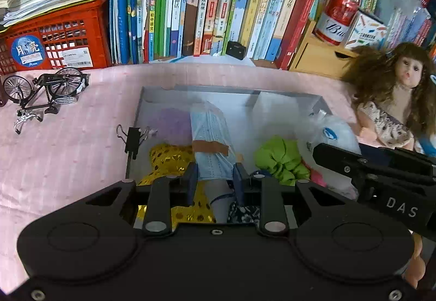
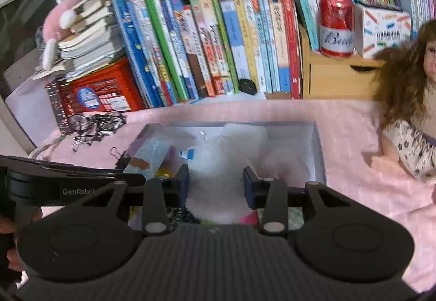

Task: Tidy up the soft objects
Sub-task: 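Lower the packet and cotton ball into the tray and open both tools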

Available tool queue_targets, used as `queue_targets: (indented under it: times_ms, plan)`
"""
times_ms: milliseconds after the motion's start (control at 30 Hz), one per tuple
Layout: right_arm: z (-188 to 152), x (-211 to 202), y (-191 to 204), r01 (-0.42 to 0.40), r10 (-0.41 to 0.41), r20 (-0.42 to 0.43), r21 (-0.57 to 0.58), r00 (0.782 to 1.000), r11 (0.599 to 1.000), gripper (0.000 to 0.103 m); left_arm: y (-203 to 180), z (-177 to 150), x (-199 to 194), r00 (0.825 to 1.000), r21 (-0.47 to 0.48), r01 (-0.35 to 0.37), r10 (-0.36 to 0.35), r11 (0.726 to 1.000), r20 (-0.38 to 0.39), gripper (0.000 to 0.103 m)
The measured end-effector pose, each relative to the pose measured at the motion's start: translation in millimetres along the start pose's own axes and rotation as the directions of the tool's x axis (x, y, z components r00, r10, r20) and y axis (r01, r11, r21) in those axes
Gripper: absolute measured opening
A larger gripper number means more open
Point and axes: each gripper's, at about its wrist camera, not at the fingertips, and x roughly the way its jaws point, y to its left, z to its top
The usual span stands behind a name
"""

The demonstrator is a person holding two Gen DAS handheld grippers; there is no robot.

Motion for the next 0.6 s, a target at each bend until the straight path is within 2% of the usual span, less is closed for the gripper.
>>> queue_targets:
  times_ms: [133, 200, 233, 267, 333, 367, 433, 600]
  plan:
    - [-1.5, 11.2, -2.3, 0.008, -0.007, -0.019, 0.012, 1.0, 1.0, 0.048, -4.0, 2.2, 10.6, 1.0, 0.008, -0.014, 0.014, 1.0, -0.011, 0.027]
    - [-2.1, 13.8, -1.6, 0.008, -0.008, -0.026, 0.014, 1.0, 1.0, 0.055, -5.4, 1.6, 14.5, 1.0, 0.016, -0.016, 0.016, 1.0, -0.017, 0.027]
    - [-2.0, 14.4, -0.7, 0.009, -0.009, -0.026, 0.015, 1.0, 1.0, 0.062, -5.6, 0.5, 13.6, 1.0, 0.016, -0.015, 0.015, 1.0, -0.02, 0.029]
    - [-2.0, 14.1, -0.1, 0.011, -0.011, -0.024, 0.016, 1.0, 1.0, 0.064, -5.5, 0.1, 13.6, 1.0, 0.012, -0.011, 0.012, 1.0, -0.021, 0.029]
    - [-1.9, 10.8, 1.1, 0.001, -0.001, -0.015, 0.022, 1.0, 1.0, 0.073, -5.8, -0.8, 10.8, 1.0, 0.011, -0.011, 0.011, 1.0, -0.021, 0.039]
    - [-0.9, 8.6, 1.3, -0.003, 0.004, -0.011, 0.024, 1.0, 1.0, 0.074, -6.1, -1.7, 8.3, 1.0, 0.015, -0.015, 0.015, 1.0, -0.015, 0.041]
    - [-0.2, 2.6, 1.8, -0.005, 0.005, 0.004, 0.022, 1.0, 1.0, 0.078, -6.6, -3.1, 1.4, 0.999, 0.023, -0.032, 0.032, 0.999, 0.003, 0.052]
    - [2.5, -17.3, 3.4, -0.008, 0.007, 0.045, 0.015, 0.999, 1.0, 0.08, -8.8, -7.3, -21.8, 0.997, 0.049, -0.053, 0.05, 0.997, 0.052, 0.061]
